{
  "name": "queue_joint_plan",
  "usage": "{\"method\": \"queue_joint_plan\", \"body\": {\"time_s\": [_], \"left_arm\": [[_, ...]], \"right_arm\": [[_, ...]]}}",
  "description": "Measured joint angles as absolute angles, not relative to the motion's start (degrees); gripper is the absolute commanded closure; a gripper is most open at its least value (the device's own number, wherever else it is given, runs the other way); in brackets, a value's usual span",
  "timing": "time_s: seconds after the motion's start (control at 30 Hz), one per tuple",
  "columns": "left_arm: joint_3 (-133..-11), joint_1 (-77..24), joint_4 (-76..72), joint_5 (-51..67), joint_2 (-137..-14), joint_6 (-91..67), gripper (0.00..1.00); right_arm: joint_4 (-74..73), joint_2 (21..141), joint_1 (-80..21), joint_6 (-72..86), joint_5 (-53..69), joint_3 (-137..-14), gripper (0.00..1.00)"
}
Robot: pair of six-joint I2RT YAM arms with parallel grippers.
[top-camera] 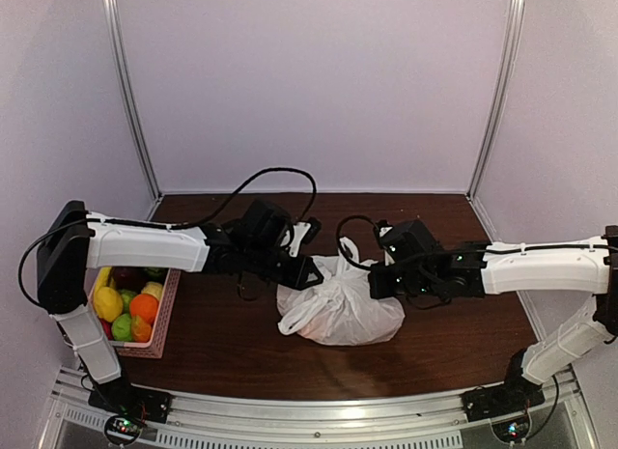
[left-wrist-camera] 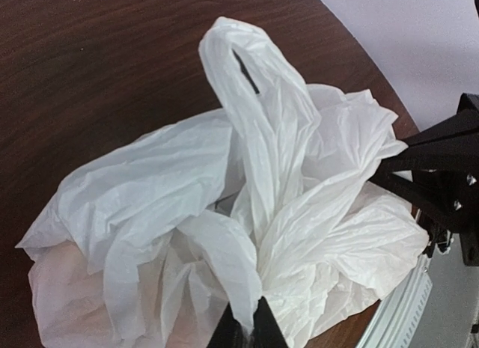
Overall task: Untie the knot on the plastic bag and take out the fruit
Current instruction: Untie the bag handles from the takeout bag.
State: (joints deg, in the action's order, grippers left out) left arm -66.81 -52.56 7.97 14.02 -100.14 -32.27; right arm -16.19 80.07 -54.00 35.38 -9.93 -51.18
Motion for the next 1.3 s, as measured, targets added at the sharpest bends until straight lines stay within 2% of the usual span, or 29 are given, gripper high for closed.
{"method": "queue_joint_plan", "body": {"time_s": [0.57,1.0,1.07,1.2,1.3], "left_arm": [[-65.82,-52.56,6.33,10.61,-95.9,-33.23,1.0],[-60.03,-52.21,2.9,8.1,-95.15,-35.99,1.0],[-60.03,-52.1,2.42,8.21,-95.15,-36.14,1.0],[-60.03,-51.94,1.72,9.19,-95.15,-36.14,1.0],[-60.03,-51.68,0.97,10.11,-95.13,-36.12,1.0]], "right_arm": [[-16.97,74.11,-51.59,36.58,-11.77,-49.08,1.0],[-16.19,73.82,-51.51,38.74,-11.81,-44.51,1.0],[-16.16,73.71,-51.48,38.57,-11.79,-44.51,0.92],[-17.21,71.9,-51.33,35.97,-11.27,-44.91,0.55],[-18.94,68.82,-51.09,32.38,-10.11,-46.89,0.33]]}}
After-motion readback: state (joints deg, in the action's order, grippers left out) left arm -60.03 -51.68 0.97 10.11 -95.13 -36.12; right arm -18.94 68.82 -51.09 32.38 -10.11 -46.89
